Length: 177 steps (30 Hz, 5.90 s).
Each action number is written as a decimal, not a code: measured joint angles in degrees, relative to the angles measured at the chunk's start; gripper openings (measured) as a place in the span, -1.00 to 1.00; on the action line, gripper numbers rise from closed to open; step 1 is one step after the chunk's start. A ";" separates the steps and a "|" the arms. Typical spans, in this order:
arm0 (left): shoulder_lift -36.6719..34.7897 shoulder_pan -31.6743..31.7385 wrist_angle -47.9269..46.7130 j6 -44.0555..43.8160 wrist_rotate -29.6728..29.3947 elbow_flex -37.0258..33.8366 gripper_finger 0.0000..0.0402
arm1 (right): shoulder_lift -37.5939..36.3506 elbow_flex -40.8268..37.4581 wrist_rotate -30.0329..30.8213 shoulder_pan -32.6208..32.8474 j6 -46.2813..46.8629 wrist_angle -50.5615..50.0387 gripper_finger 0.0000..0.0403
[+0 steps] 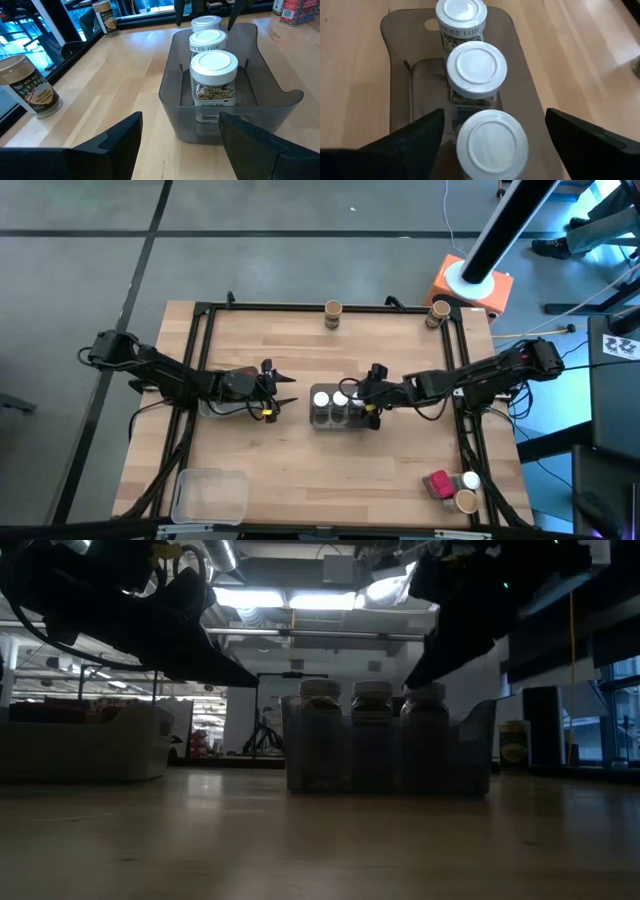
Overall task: Sort spices by type
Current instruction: Put the left gold seasoning bottle into the transparent bin
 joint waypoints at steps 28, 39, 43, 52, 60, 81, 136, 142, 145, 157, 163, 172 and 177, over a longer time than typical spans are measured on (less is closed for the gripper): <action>0.00 0.00 0.06 -0.17 0.02 0.00 0.24 | 0.81 12.69 25.87 -12.44 -5.42 -5.69 0.72; 0.02 0.00 -0.14 -0.20 0.00 0.00 0.24 | 6.12 12.69 9.68 -24.67 -9.30 7.31 0.72; 0.01 0.01 -0.14 -0.20 0.02 0.00 0.24 | 8.48 12.67 6.19 -28.09 -9.33 10.68 0.72; 0.00 0.02 -0.14 -0.20 0.02 0.00 0.24 | 12.81 12.67 0.51 -34.30 -9.32 17.73 0.72; 0.02 0.00 -0.16 -0.13 0.00 0.00 0.24 | 15.90 12.65 -5.59 -38.47 -9.35 22.49 0.72; 0.02 0.02 -0.19 0.31 0.00 0.00 0.24 | 16.99 12.65 -4.54 -38.66 -11.04 30.33 0.96; 0.02 0.02 -0.48 0.37 0.02 0.00 0.24 | 34.07 26.88 -1.61 -40.13 -10.85 15.92 0.97; 0.02 0.02 -0.71 0.28 0.00 0.00 0.24 | 35.92 26.86 -1.88 -40.13 -10.71 16.72 0.92; 0.02 0.00 -0.65 0.39 0.01 0.00 0.24 | 35.93 26.86 -1.86 -40.13 -10.90 17.31 0.77; 0.02 0.00 -0.66 0.44 0.00 0.00 0.24 | 35.25 26.86 -2.00 -38.54 -14.77 16.70 0.42; 0.02 0.00 -0.71 0.44 0.01 0.00 0.24 | 31.13 26.84 -2.13 -34.85 -17.20 16.40 0.42; 0.02 0.00 -0.71 -3.60 0.02 0.00 0.24 | 25.11 26.84 -2.07 -26.89 -18.40 12.43 0.42; 0.02 0.00 -0.67 -4.00 0.02 0.00 0.24 | 23.65 26.85 -2.13 -21.27 -18.46 10.04 0.42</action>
